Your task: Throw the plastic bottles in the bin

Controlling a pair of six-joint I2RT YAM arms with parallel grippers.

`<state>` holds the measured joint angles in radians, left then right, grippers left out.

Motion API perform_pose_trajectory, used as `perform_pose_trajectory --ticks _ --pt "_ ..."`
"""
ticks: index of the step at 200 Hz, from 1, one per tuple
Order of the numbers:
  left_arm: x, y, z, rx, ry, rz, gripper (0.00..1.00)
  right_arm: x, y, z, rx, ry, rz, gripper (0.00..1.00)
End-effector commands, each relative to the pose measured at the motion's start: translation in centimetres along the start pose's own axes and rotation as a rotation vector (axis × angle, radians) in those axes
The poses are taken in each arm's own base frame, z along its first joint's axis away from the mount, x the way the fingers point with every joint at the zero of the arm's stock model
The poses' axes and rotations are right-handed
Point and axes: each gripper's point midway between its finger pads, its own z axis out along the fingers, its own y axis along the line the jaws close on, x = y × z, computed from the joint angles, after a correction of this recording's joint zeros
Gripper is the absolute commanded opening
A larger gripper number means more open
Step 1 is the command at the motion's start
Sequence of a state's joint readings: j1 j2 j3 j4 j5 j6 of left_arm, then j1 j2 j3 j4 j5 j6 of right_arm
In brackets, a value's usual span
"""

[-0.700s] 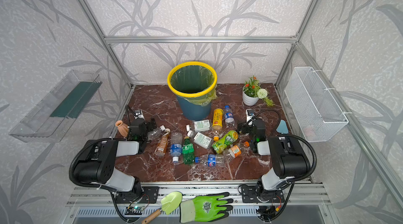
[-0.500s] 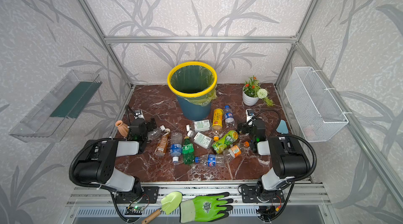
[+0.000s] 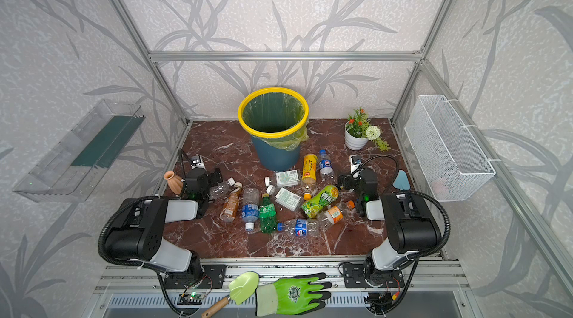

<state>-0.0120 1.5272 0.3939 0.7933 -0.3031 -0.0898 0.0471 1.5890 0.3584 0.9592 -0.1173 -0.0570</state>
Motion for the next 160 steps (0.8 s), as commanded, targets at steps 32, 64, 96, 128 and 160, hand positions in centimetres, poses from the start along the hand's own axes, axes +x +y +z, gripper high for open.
perform_pose_trajectory --ticks 32,64,96,128,160 --pt "-3.3 -0.5 0.2 0.009 0.006 0.002 0.99 -1.9 -0.3 0.1 0.017 -0.021 0.0 1.0" --pt "-4.9 -1.2 -0.5 0.029 0.239 0.083 0.97 -3.5 0.1 -0.1 -0.021 0.13 0.067 1.0" --pt "-7.5 -0.9 -2.8 0.049 0.187 0.067 0.97 -4.0 0.5 -1.0 -0.031 0.196 0.157 1.0" --pt "-7.6 -0.9 -4.2 0.074 0.192 0.057 0.97 -3.8 1.8 -0.9 -0.082 0.305 0.236 0.95" --pt "-7.1 -1.1 -4.8 0.086 0.18 -0.01 0.97 -4.3 4.7 -0.2 -0.123 0.406 0.22 0.95"
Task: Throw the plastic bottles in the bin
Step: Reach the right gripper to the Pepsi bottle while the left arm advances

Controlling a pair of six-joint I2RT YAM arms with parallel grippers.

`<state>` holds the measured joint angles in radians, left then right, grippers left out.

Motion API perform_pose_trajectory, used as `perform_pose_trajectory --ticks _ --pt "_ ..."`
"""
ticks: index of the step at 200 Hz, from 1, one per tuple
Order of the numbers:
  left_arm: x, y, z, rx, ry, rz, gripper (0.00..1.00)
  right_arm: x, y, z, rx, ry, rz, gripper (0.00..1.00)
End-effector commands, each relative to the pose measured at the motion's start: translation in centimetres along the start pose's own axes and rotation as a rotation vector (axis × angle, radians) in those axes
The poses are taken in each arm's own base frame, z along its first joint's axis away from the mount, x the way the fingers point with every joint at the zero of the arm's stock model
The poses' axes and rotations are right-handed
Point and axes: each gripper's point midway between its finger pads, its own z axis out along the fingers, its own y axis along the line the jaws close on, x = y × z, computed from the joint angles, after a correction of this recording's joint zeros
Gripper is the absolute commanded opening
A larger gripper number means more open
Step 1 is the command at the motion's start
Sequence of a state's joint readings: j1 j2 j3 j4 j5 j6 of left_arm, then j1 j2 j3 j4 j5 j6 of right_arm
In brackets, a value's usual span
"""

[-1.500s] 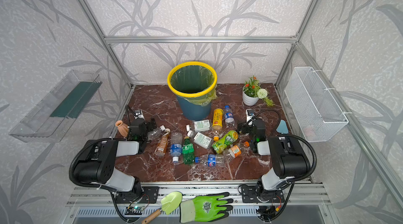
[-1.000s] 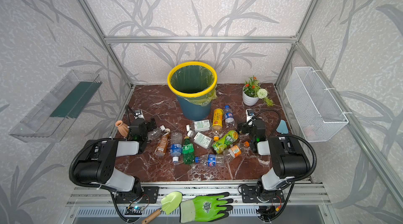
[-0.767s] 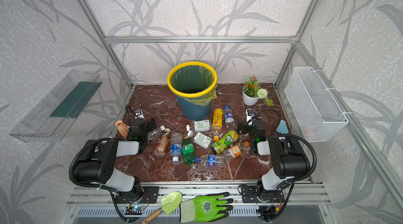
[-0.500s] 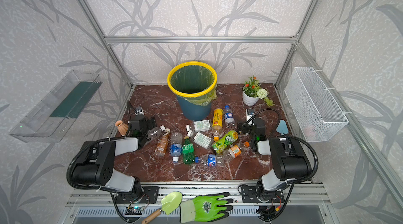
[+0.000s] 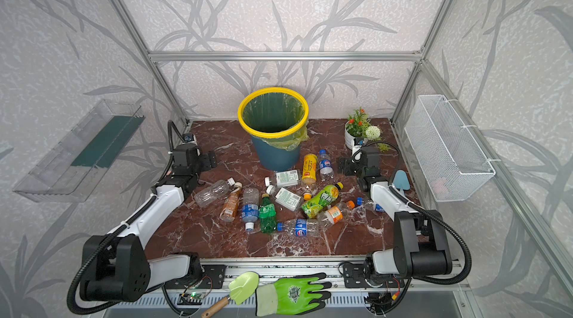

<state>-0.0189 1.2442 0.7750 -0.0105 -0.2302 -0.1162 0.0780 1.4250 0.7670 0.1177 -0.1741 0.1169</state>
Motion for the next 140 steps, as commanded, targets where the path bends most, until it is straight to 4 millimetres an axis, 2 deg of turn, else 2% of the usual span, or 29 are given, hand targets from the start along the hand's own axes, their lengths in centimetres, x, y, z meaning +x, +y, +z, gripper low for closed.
perform_pose_trajectory --ticks 1,19,40,79,83,101,140 --pt "1.7 -0.3 -0.7 0.025 0.038 -0.034 0.97 1.5 2.6 0.3 -0.034 0.141 0.02 0.94" --pt "1.6 -0.6 -1.1 0.036 0.02 -0.055 0.97 1.7 4.5 1.1 -0.032 0.185 -0.03 0.94" --pt "1.2 -0.7 -1.5 0.043 0.001 -0.064 0.97 2.9 5.4 2.5 -0.021 0.265 -0.08 0.92" --pt "1.0 -0.8 -2.0 0.056 -0.018 -0.086 0.97 3.8 4.6 3.8 0.053 0.401 -0.136 0.86" --pt "0.9 -0.8 -2.1 0.058 -0.022 -0.089 0.97 4.6 4.4 4.4 0.061 0.429 -0.142 0.85" --pt "1.0 -1.1 -2.2 0.075 -0.028 -0.099 0.97 4.9 4.3 5.3 0.06 0.45 -0.156 0.83" --pt "1.2 -1.6 -2.2 0.084 -0.023 -0.089 0.97 5.6 4.2 6.8 0.063 0.493 -0.161 0.72"
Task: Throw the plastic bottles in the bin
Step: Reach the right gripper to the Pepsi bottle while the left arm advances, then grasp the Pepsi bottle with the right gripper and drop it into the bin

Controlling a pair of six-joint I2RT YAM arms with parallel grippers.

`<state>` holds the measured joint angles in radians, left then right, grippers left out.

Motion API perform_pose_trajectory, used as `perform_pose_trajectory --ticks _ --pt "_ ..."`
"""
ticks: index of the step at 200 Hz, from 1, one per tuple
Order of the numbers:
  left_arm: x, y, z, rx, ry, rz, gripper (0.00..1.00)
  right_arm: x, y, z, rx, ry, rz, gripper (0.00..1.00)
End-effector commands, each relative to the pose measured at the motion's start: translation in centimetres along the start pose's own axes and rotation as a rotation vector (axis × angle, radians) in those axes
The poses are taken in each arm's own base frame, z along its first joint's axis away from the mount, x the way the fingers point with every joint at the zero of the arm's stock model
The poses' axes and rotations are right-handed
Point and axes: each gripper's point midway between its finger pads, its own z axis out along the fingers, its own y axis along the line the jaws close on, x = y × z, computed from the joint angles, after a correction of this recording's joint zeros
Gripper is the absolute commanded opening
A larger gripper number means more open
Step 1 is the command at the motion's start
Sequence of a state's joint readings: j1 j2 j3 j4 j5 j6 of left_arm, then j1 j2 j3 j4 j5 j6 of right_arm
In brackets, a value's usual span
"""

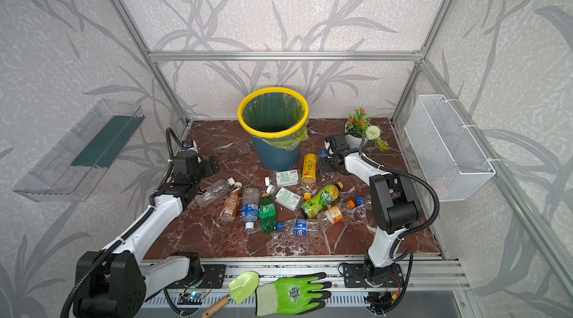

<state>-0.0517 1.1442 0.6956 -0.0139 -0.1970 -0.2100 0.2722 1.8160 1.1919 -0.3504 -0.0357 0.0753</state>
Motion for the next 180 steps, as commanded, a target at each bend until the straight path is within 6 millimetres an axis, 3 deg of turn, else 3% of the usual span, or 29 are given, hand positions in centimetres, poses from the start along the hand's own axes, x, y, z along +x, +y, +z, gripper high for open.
perform_pose_trajectory --ticks 1,88,118,140,158,161,180 --pt "0.0 -0.5 -0.2 0.02 -0.011 -0.006 0.97 0.4 -0.1 0.4 0.015 0.05 -0.018 0.72" --pt "0.1 -0.8 -0.3 0.014 -0.01 0.003 0.97 -0.4 0.6 2.0 -0.031 0.094 -0.019 0.67" --pt "-0.4 -0.2 -0.7 -0.008 -0.037 -0.065 0.99 -1.4 0.2 1.0 -0.016 0.068 0.025 0.54" --pt "-1.7 0.0 -1.7 0.0 -0.098 -0.136 0.99 -3.5 0.3 -1.7 -0.026 -0.041 0.019 0.51" --pt "-2.3 -0.1 -2.1 0.008 -0.113 -0.148 0.99 -5.8 0.4 -5.3 -0.053 -0.186 0.032 0.49" --pt "-2.3 -0.1 -2.1 0.009 -0.113 -0.148 0.99 -6.8 0.6 -7.2 -0.06 -0.243 0.033 0.48" --pt "-2.1 0.0 -2.2 0.007 -0.101 -0.147 0.99 -9.8 0.9 -13.6 -0.086 -0.509 0.031 0.48"
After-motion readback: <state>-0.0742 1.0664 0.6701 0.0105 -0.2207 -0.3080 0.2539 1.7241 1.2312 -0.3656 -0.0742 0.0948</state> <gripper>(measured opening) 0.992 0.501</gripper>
